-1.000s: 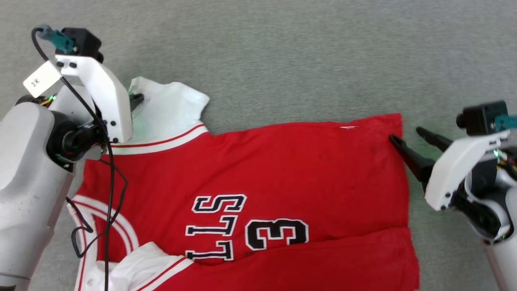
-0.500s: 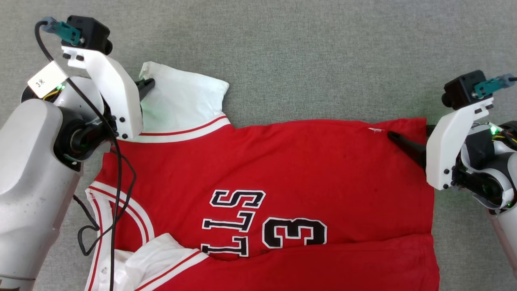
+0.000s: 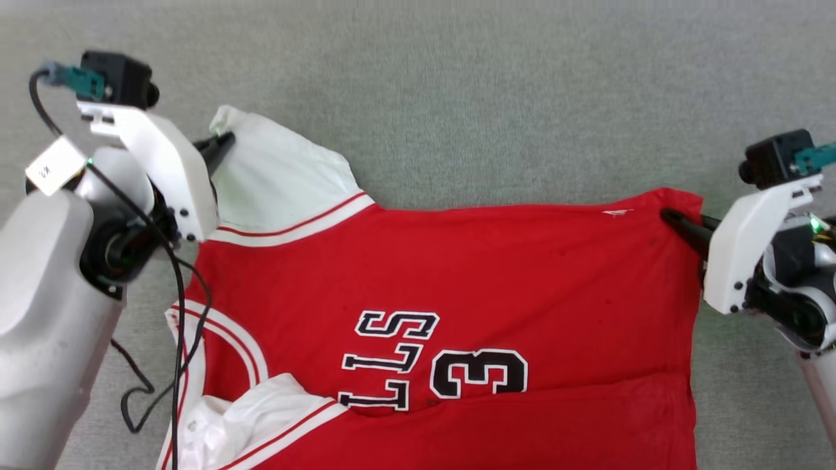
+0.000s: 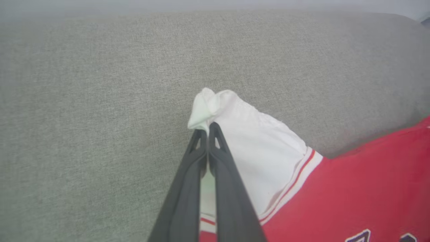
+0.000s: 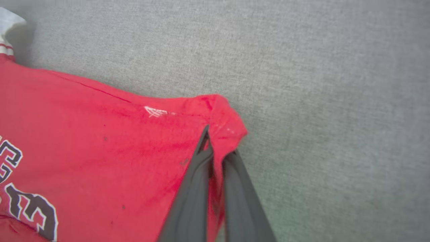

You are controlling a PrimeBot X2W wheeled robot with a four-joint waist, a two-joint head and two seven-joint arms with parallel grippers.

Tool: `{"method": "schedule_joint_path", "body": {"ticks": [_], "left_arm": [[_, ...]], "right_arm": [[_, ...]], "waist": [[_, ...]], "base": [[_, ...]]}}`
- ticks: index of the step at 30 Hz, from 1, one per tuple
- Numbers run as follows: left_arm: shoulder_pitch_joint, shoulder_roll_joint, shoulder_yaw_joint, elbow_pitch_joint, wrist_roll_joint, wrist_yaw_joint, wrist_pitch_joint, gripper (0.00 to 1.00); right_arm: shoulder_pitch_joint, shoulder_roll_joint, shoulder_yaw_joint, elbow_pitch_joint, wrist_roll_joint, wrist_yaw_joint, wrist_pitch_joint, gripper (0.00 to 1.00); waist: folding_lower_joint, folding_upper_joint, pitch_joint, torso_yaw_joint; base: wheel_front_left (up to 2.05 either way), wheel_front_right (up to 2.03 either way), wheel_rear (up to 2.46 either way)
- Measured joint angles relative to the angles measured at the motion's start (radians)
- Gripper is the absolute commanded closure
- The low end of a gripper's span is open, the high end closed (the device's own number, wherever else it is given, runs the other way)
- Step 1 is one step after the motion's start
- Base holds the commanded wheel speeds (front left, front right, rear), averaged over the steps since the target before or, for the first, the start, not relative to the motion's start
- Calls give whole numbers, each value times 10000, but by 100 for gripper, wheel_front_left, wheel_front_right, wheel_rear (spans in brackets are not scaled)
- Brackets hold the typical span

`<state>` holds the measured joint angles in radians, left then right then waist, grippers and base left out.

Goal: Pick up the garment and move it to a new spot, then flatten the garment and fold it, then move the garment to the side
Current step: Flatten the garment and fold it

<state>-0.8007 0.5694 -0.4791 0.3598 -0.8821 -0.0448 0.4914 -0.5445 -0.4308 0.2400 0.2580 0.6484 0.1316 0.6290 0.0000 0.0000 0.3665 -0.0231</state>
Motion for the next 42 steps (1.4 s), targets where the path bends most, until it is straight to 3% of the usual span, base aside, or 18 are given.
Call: {"method": "schedule_joint_path", "body": {"ticks": [9,21,25,35,36,37,38,39,40,41,42], "left_arm": [[2213,230,525,-700,-644,29,-1151,100],[5925,420,805,-2104,-1099,746,-2320,100],[6979,336,895,-2322,-1423,978,-2541,100],[8401,-276,606,-1797,-1977,1068,-2669,100],[8398,-366,602,-1707,-1983,1053,-2742,100],[8397,-468,591,-1603,-2006,1001,-2788,100],[8376,-539,577,-1519,-2050,949,-2844,100],[8345,-602,591,-1407,-2052,886,-2932,69],[8317,-667,591,-1325,-2034,869,-3037,23],[8280,-721,594,-1243,-2019,792,-3131,0],[8217,-773,606,-1187,-2013,713,-3260,0]], "right_arm": [[1802,520,-1104,-556,-619,-2,-602,100],[4635,1354,-1965,-1009,-1099,-2,-1191,100],[5280,1603,-2109,-974,-1162,-2,-1396,100],[5762,2174,-2142,-211,-1321,-2,-1956,100],[5761,2224,-2069,-123,-1379,-2,-2034,84],[5757,2314,-1994,-29,-1342,-4,-2048,84],[5750,2385,-1933,33,-1294,-2,-2105,57],[5739,2431,-1885,81,-1300,-2,-2226,33],[5730,2477,-1879,119,-1292,-2,-2349,0],[5727,2489,-1835,130,-1275,0,-2439,0],[5719,2518,-1770,107,-1273,4,-2560,0]], "waist": [[0,0,-1102,136],[-1,0,-2301,663],[-2,0,-2573,747],[-2,0,-2782,480],[-2,0,-2777,462],[-2,0,-2777,445],[-1,0,-2781,428],[-2,0,-2792,413],[-1,0,-2805,403],[-1,0,-2826,397],[-1,0,-2864,390]], "base": [[0,0,0],[0,0,0],[0,0,0],[0,0,0],[0,0,0],[0,0,0],[0,0,0],[0,0,0],[0,0,0],[0,0,0],[0,0,0]]}}
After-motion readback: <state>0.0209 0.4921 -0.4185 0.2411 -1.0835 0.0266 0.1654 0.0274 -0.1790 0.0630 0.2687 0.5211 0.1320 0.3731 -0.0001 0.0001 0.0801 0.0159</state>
